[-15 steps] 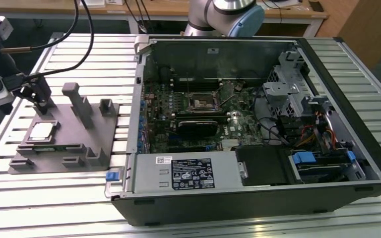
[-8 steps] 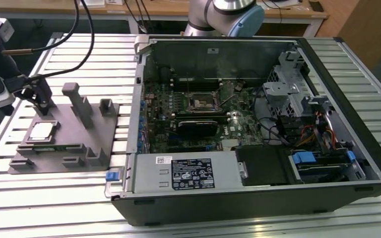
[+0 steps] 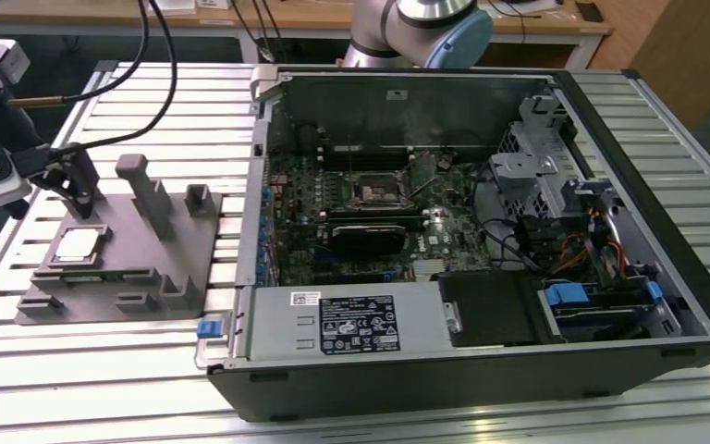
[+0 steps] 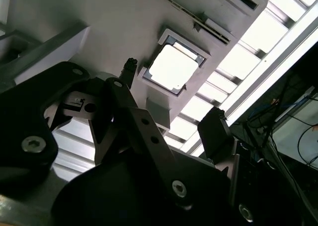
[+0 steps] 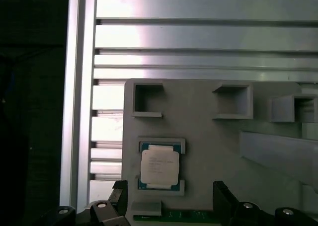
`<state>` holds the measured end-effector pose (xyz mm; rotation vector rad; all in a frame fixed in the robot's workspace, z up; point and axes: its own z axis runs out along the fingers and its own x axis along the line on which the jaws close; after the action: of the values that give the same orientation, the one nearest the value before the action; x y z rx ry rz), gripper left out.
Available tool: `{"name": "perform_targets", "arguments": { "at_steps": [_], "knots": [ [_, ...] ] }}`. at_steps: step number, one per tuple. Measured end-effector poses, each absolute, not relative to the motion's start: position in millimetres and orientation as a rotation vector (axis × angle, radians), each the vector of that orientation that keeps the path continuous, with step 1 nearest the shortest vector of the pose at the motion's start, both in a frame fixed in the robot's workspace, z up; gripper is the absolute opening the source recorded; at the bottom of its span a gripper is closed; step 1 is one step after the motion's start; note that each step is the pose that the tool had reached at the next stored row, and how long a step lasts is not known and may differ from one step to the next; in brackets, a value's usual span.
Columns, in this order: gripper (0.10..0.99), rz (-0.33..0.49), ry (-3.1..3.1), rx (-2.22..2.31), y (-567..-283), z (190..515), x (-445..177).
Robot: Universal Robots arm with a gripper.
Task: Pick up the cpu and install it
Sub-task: 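Pick up the cpu and move it towards the insertion slot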
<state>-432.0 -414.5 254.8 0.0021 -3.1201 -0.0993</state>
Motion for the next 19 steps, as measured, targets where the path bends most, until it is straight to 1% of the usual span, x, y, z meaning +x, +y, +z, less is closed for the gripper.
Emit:
{"name": "perform_targets", "arguments": {
  "at_steps": [12,13,19],
  "knots": [
    [0.776,-0.099,-3.12,0.002,-415.2,247.2,-432.0],
    [0.776,-0.099,-3.12,0.002,-415.2,236.3,-432.1],
    [0.776,-0.099,-3.12,0.002,-415.2,236.2,-432.1]
  ]
}}
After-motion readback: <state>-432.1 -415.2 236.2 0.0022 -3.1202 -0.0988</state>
